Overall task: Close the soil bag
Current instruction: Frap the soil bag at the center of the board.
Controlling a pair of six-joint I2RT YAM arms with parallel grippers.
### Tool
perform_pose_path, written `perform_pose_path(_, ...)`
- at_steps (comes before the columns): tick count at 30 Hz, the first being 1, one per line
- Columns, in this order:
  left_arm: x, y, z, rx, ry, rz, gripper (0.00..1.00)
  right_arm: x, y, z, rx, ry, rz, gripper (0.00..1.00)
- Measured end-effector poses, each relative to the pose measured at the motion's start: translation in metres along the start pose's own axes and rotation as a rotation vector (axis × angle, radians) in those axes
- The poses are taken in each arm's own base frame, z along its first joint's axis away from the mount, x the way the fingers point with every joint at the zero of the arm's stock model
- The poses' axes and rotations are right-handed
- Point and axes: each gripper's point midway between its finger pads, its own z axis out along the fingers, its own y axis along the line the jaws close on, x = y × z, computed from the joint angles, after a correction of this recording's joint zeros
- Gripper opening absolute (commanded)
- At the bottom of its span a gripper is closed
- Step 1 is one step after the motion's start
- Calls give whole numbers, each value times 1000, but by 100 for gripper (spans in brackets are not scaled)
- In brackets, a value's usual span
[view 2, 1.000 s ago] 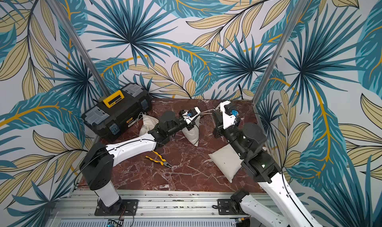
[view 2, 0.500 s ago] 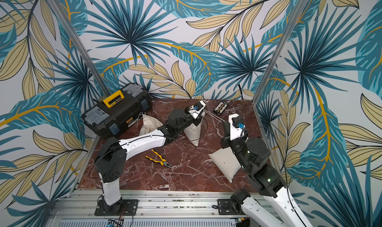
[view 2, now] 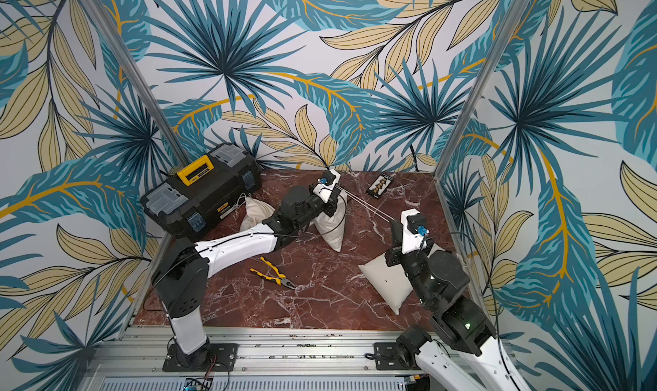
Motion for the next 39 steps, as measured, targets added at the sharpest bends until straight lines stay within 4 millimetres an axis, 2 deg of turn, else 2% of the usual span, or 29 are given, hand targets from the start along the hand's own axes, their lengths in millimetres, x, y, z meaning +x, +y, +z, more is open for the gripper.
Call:
perform_pose_path(7,-17,62,-35,-151,66,147,10,8,24,42,-44,-28,27,0)
perform_pose_path(10,-14,81,-48,-185,121,187,10,12,34,59,-65,-49,51,0)
perform_pose_path(14,8,98,-55,-220,202,206,15,30,41,82,-74,-37,87,0)
perform_pose_path(18,48,101,-47,-233,317,216,18,53,37,94,-59,6,110,0)
perform_pose_path(21,91,92,-30,-200,429,189,19,63,31,91,-50,34,118,0)
perform_pose_path(23,111,80,-21,-164,473,165,19,70,26,81,-40,63,112,0)
perform_pose_path(25,118,68,-14,-120,486,142,20,75,18,68,-20,82,106,0)
perform_pose_path(28,106,58,-5,-91,466,122,25,72,6,49,14,83,105,0)
perform_pose_path(30,98,61,-3,-104,450,117,28,65,-3,35,40,60,110,0)
perform_pose_path(32,101,70,-3,-137,460,114,30,54,-15,20,81,14,123,0)
perform_pose_path(34,117,80,-3,-165,508,108,34,46,-23,6,102,-23,134,0)
perform_pose_path(36,133,85,-1,-187,554,109,40,47,-26,3,117,-14,131,0)
perform_pose_path(39,149,94,-4,-223,604,112,42,49,-27,1,123,9,126,0)
